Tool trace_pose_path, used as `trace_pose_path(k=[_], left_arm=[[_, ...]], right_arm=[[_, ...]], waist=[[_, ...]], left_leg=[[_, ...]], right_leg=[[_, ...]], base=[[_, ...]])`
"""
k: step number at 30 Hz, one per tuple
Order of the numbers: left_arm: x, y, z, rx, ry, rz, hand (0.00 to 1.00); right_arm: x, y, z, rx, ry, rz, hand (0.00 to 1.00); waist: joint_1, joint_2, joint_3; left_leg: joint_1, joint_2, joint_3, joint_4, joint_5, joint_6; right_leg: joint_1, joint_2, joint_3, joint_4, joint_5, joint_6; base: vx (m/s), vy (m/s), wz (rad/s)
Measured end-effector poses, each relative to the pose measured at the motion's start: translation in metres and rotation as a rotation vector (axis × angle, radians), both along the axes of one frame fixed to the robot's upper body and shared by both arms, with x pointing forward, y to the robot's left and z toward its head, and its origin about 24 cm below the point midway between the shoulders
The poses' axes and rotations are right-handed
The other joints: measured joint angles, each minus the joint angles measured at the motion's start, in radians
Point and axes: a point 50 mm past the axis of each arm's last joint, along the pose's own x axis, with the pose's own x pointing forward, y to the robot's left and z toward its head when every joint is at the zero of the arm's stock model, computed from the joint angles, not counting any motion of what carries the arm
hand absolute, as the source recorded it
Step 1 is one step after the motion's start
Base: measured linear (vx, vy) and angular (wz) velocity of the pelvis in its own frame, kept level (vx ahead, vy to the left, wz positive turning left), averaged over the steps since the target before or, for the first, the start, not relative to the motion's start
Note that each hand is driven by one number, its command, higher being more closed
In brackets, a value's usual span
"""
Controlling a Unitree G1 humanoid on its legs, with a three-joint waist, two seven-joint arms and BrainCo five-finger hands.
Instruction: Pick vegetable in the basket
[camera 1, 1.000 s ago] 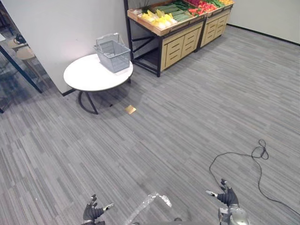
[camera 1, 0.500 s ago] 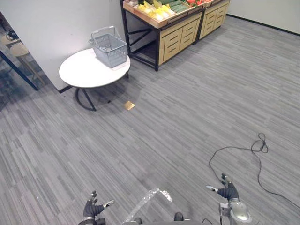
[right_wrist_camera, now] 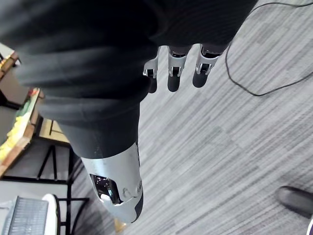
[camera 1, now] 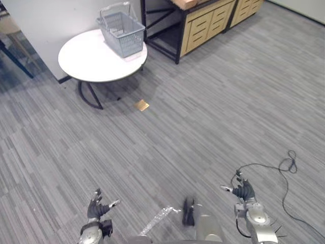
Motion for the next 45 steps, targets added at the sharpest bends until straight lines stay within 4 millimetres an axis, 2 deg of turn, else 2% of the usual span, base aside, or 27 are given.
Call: trace_pose_path(k=[1, 3, 5, 7, 9, 11, 13, 14, 15, 16, 17, 19, 20, 21, 23, 26, 28, 29, 31, 32, 33, 34, 36, 38, 40, 43, 45], left_arm=[[0.000, -0.005, -0.001, -0.014, 0.000, 0.000, 0.00], [-0.003, -0.009, -0.003, -0.024, 0.011, -0.007, 0.00], [-0.002, -0.012, -0.004, -0.035, 0.009, -0.010, 0.00], [-0.002, -0.015, -0.005, -0.044, 0.010, -0.009, 0.00], [-0.003, -0.015, -0.005, -0.043, 0.013, -0.011, 0.00], [-0.008, -0.015, -0.007, -0.039, 0.031, -0.012, 0.00], [-0.012, -0.015, -0.009, -0.040, 0.043, -0.009, 0.00], [-0.013, -0.014, -0.009, -0.038, 0.047, -0.006, 0.00], [-0.013, -0.010, -0.008, -0.025, 0.047, -0.005, 0.00], [-0.010, -0.010, -0.007, -0.024, 0.040, -0.006, 0.00], [-0.006, -0.015, -0.006, -0.036, 0.024, -0.013, 0.00], [-0.008, -0.015, -0.007, -0.033, 0.036, -0.011, 0.00], [-0.008, -0.012, -0.007, -0.024, 0.038, -0.013, 0.00], [-0.007, -0.011, -0.006, -0.019, 0.036, -0.018, 0.00], [-0.007, -0.012, -0.006, -0.014, 0.041, -0.034, 0.00], [-0.002, -0.015, -0.005, -0.004, 0.035, -0.078, 0.00], [0.006, -0.018, -0.006, -0.002, 0.036, -0.104, 0.00], [0.009, -0.016, -0.007, 0.011, 0.049, -0.125, 0.00], [0.007, -0.013, -0.008, 0.025, 0.062, -0.131, 0.00], [-0.004, -0.007, -0.011, 0.038, 0.091, -0.125, 0.00], [-0.008, -0.009, -0.014, 0.034, 0.113, -0.132, 0.00], [-0.010, -0.012, -0.017, 0.024, 0.127, -0.141, 0.00], [-0.012, -0.025, -0.021, -0.013, 0.137, -0.159, 0.00], [-0.013, -0.030, -0.023, -0.031, 0.141, -0.162, 0.00], [-0.018, -0.034, -0.025, -0.045, 0.154, -0.166, 0.00], [-0.021, -0.037, -0.026, -0.062, 0.158, -0.175, 0.00], [-0.026, -0.039, -0.028, -0.070, 0.169, -0.170, 0.00]], right_arm=[[0.002, 0.005, 0.003, 0.004, -0.015, 0.015, 0.00], [0.006, 0.016, 0.003, 0.024, -0.027, 0.039, 0.00], [0.011, 0.030, 0.014, 0.057, -0.093, 0.058, 0.00], [0.016, 0.035, 0.023, 0.059, -0.142, 0.076, 0.00], [0.023, 0.043, 0.029, 0.066, -0.171, 0.108, 0.00], [0.024, 0.052, 0.028, 0.070, -0.164, 0.148, 0.00], [0.024, 0.057, 0.027, 0.056, -0.158, 0.183, 0.00], [0.024, 0.056, 0.027, 0.037, -0.154, 0.196, 0.00], [0.025, 0.066, 0.027, 0.041, -0.156, 0.225, 0.00], [0.025, 0.070, 0.028, 0.041, -0.161, 0.239, 0.00], [0.028, 0.073, 0.030, 0.034, -0.173, 0.258, 0.00], [0.033, 0.080, 0.034, 0.028, -0.191, 0.283, 0.00], [0.037, 0.086, 0.037, 0.024, -0.205, 0.305, 0.00], [0.041, 0.089, 0.040, 0.017, -0.215, 0.320, 0.00], [0.052, 0.105, 0.051, 0.002, -0.262, 0.400, 0.00], [0.056, 0.115, 0.057, 0.003, -0.295, 0.447, 0.00], [0.059, 0.117, 0.062, 0.000, -0.316, 0.459, 0.00], [0.063, 0.119, 0.068, -0.004, -0.337, 0.468, 0.00], [0.065, 0.122, 0.070, -0.005, -0.348, 0.483, 0.00], [0.062, 0.124, 0.068, -0.005, -0.337, 0.494, 0.00], [0.062, 0.119, 0.067, -0.023, -0.329, 0.490, 0.00], [0.061, 0.115, 0.066, -0.040, -0.323, 0.485, 0.00], [0.064, 0.101, 0.073, -0.108, -0.339, 0.466, 0.00], [0.066, 0.096, 0.078, -0.134, -0.358, 0.450, 0.00], [0.066, 0.090, 0.089, -0.164, -0.405, 0.416, 0.00], [0.070, 0.085, 0.112, -0.230, -0.512, 0.383, 0.00], [0.071, 0.079, 0.119, -0.314, -0.540, 0.363, 0.00]], waist=[[0.008, 0.018, 0.013], [0.011, 0.031, 0.026], [0.040, 0.002, 0.044], [0.051, -0.017, 0.048], [0.072, -0.024, 0.055], [0.093, -0.031, 0.062], [0.110, -0.018, 0.057], [0.120, -0.008, 0.051], [0.137, -0.051, 0.037], [0.140, -0.074, 0.025], [0.143, -0.084, 0.020], [0.141, -0.106, 0.020], [0.137, -0.132, 0.020], [0.133, -0.137, 0.023], [0.113, -0.111, 0.037], [0.085, -0.076, 0.037], [0.069, -0.074, 0.038], [0.048, -0.070, 0.039], [0.054, -0.088, 0.034], [0.057, -0.130, 0.008], [0.050, -0.125, -0.003], [0.055, -0.102, -0.009], [0.049, -0.026, -0.016], [0.048, -0.002, -0.002], [0.062, -0.005, 0.006], [0.063, -0.019, 0.005], [0.063, -0.009, 0.002]], left_leg=[[-0.089, 0.045, 0.011, 0.231, 0.128, 0.017], [-0.201, 0.168, 0.094, 0.540, 0.123, 0.039], [-0.299, 0.220, 0.200, 0.655, 0.093, 0.084], [-0.384, 0.209, 0.249, 0.577, 0.062, 0.079], [-0.471, 0.150, 0.266, 0.312, 0.053, 0.074], [-0.480, 0.060, 0.239, -0.124, 0.129, 0.027], [-0.480, 0.040, 0.215, -0.302, 0.177, -0.007], [-0.486, 0.034, 0.206, -0.317, 0.232, 0.048], [-0.489, 0.000, 0.238, -0.283, 0.301, 0.126], [-0.494, -0.017, 0.244, -0.269, 0.298, 0.145], [-0.497, -0.041, 0.244, -0.210, 0.281, 0.203], [-0.462, -0.071, 0.251, -0.121, 0.194, 0.218], [-0.397, -0.119, 0.240, -0.126, 0.129, 0.224], [-0.361, -0.138, 0.230, -0.136, 0.109, 0.225], [-0.175, -0.165, 0.187, -0.230, 0.074, 0.242], [-0.011, -0.165, 0.141, -0.322, 0.072, 0.227], [0.054, -0.163, 0.101, -0.354, 0.067, 0.218], [0.111, -0.151, 0.077, -0.380, 0.043, 0.179], [0.188, -0.158, 0.067, -0.402, -0.005, 0.105], [0.240, -0.176, 0.054, -0.395, -0.042, 0.069], [0.267, -0.166, 0.027, -0.370, -0.071, 0.058], [0.269, -0.140, 0.026, -0.344, -0.078, 0.047], [0.132, -0.037, 0.012, -0.039, -0.033, 0.006], [0.032, 0.026, 0.017, 0.219, 0.082, -0.008], [-0.050, 0.097, 0.080, 0.404, 0.023, 0.013], [-0.127, 0.070, 0.103, 0.217, -0.027, 0.046], [-0.142, 0.031, 0.070, -0.072, -0.006, 0.029]], right_leg=[[0.077, 0.010, -0.022, -0.029, -0.034, -0.011], [0.231, 0.049, -0.044, -0.122, -0.050, -0.023], [0.393, 0.053, -0.050, -0.246, -0.054, -0.020], [0.461, 0.050, -0.056, -0.314, -0.056, -0.015], [0.525, 0.040, -0.061, -0.360, -0.082, 0.003], [0.600, 0.021, -0.062, -0.386, -0.129, 0.039], [0.644, 0.027, -0.063, -0.400, -0.164, 0.071], [0.684, 0.024, -0.060, -0.401, -0.199, 0.096], [0.703, -0.025, -0.067, -0.386, -0.228, 0.125], [0.696, -0.049, -0.070, -0.354, -0.234, 0.136], [0.659, -0.096, -0.061, -0.229, -0.234, 0.141], [0.561, -0.172, -0.023, 0.112, -0.198, 0.166], [0.473, -0.241, -0.001, 0.366, -0.071, 0.175], [0.426, -0.259, 0.012, 0.483, -0.062, 0.167], [0.283, -0.242, -0.006, 0.691, -0.140, 0.080], [0.148, -0.205, -0.112, 0.523, -0.211, 0.080], [0.064, -0.163, -0.131, 0.286, -0.193, 0.087], [0.050, -0.111, -0.114, -0.014, -0.087, 0.118], [0.038, -0.078, -0.084, -0.247, 0.043, 0.124], [0.034, -0.078, -0.065, -0.278, 0.062, 0.096], [0.035, -0.071, -0.033, -0.228, 0.188, 0.020], [0.029, -0.059, -0.033, -0.187, 0.198, -0.008], [0.053, -0.012, -0.093, -0.136, 0.104, -0.033], [0.129, 0.024, -0.098, -0.167, 0.075, -0.047], [0.279, 0.069, -0.079, -0.255, 0.061, -0.063], [0.342, 0.070, -0.033, -0.301, 0.055, -0.058], [0.349, 0.076, 0.001, -0.313, 0.054, -0.048]], base=[[0.47, -0.200, 0.44], [0.64, -0.220, 0.36], [0.52, -0.154, 0.27], [0.42, -0.082, 0.15], [0.44, 0.019, 0.05], [0.55, 0.135, 0.00], [0.42, 0.170, -0.08], [0.56, 0.265, -0.03], [0.69, 0.297, 0.06], [0.74, 0.309, 0.22], [0.75, 0.320, 0.22], [0.57, 0.250, 0.28], [0.53, 0.188, 0.35], [0.66, 0.215, 0.46], [0.71, 0.190, 0.43], [0.72, 0.086, 0.66], [0.58, -0.044, 0.87], [0.52, -0.088, 0.77], [0.82, -0.210, 0.61], [0.86, -0.254, 0.61], [0.60, -0.173, 0.58], [0.71, -0.243, 0.41], [0.78, -0.314, 0.31], [0.48, -0.189, 0.07], [0.52, -0.158, -0.33], [0.40, -0.096, -0.52], [0.25, -0.014, -0.80]])
